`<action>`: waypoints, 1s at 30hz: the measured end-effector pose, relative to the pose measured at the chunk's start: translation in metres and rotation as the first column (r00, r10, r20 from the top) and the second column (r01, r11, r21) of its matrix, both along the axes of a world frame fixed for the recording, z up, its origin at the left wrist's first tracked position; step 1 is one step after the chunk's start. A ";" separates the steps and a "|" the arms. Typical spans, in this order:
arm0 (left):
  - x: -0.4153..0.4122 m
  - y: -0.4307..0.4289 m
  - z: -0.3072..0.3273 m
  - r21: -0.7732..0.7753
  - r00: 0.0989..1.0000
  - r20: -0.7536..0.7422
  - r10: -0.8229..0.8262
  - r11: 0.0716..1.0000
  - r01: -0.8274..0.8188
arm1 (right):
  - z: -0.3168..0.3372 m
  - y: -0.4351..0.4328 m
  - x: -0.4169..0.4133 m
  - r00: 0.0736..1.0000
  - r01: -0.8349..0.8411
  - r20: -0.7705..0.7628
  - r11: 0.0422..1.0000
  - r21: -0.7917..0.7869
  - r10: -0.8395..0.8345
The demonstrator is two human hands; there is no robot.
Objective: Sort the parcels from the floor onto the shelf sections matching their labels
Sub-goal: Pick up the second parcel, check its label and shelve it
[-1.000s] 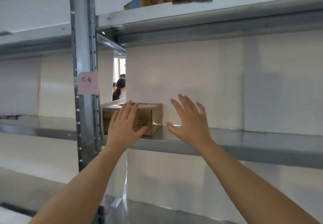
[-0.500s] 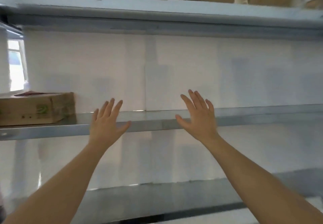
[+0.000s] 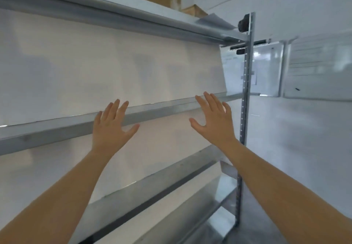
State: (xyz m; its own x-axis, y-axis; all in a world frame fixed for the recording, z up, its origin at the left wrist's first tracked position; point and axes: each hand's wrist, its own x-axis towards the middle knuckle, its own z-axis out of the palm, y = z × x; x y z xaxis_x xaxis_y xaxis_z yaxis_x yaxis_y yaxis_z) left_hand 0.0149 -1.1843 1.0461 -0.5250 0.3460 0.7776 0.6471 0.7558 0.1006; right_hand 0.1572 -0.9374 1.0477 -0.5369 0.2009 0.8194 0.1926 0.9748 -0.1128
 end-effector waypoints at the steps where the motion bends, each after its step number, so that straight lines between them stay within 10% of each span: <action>1: 0.001 0.020 0.000 0.006 0.999 -0.004 -0.036 0.999 0.036 | 0.000 0.014 0.009 1.000 0.031 -0.001 1.000 0.001 -0.031; 30: 0.014 0.567 -0.017 -0.038 0.600 0.093 -0.795 0.599 0.800 | -0.004 0.356 0.119 0.643 0.764 0.070 0.645 -0.002 -0.762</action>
